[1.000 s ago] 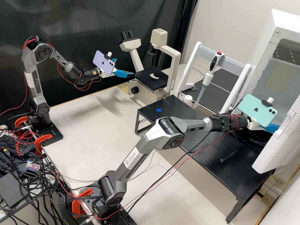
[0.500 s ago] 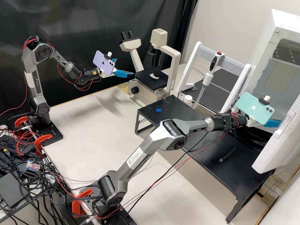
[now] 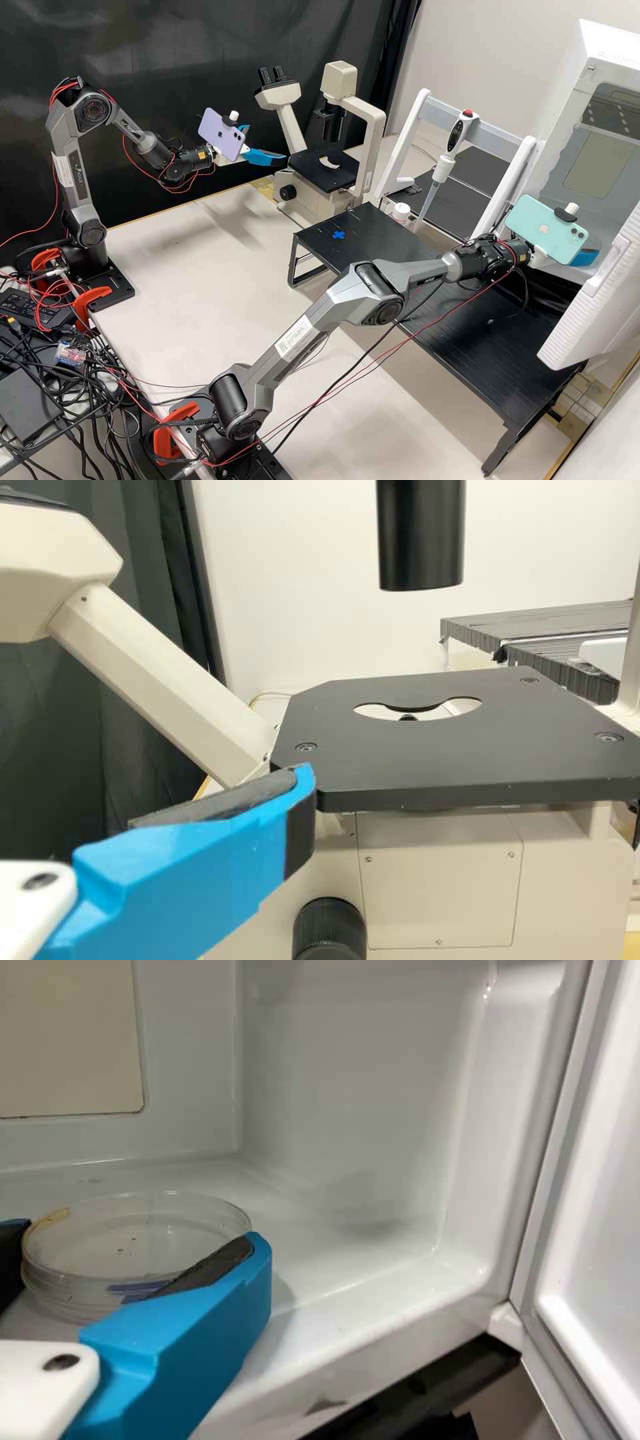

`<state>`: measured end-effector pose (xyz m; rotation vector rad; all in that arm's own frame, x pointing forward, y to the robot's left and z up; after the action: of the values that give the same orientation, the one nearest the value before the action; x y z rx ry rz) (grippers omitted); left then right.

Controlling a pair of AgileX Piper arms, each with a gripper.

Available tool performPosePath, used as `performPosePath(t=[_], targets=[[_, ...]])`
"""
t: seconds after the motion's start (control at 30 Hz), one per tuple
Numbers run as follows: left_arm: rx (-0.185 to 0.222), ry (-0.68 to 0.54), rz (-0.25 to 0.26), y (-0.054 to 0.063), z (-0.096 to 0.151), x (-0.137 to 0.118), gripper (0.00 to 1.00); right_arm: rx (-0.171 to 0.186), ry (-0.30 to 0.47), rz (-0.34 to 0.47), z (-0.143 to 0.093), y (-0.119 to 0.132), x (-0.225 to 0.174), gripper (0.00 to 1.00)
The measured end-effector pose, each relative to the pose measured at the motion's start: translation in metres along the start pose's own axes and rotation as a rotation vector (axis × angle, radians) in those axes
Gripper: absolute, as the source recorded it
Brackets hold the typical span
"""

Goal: Move the petri dish to the incubator

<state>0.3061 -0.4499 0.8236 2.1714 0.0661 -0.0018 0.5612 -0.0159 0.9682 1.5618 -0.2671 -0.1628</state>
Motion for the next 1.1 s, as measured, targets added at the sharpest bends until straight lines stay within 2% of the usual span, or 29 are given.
performPosePath(t=[0.03, 0.07, 0.17, 0.23, 0.73, 0.93, 1.1], targets=[[0.000, 0.000, 0.000, 0.000, 0.000, 0.000, 1.00, -0.008, -0.006, -0.003, 0.001, -0.001, 0.002, 0.00], [0.000, 0.000, 0.000, 0.000, 0.000, 0.000, 1.00, -0.008, -0.006, 0.001, 0.002, -0.002, 0.004, 1.00], [0.000, 0.000, 0.000, 0.000, 0.000, 0.000, 1.00, -0.001, -0.003, 0.004, 0.003, -0.004, 0.007, 1.00], [0.000, 0.000, 0.000, 0.000, 0.000, 0.000, 1.00, -0.016, -0.008, 0.002, 0.004, -0.006, 0.009, 1.00], [0.000, 0.000, 0.000, 0.000, 0.000, 0.000, 1.00, -0.019, 0.004, 0.008, 0.007, -0.008, 0.008, 1.00], [0.000, 0.000, 0.000, 0.000, 0.000, 0.000, 1.00, -0.008, 0.007, 0.020, 0.012, -0.008, -0.005, 1.00], [0.000, 0.000, 0.000, 0.000, 0.000, 0.000, 1.00, -0.022, 0.001, 0.034, 0.018, -0.002, -0.023, 1.00]])
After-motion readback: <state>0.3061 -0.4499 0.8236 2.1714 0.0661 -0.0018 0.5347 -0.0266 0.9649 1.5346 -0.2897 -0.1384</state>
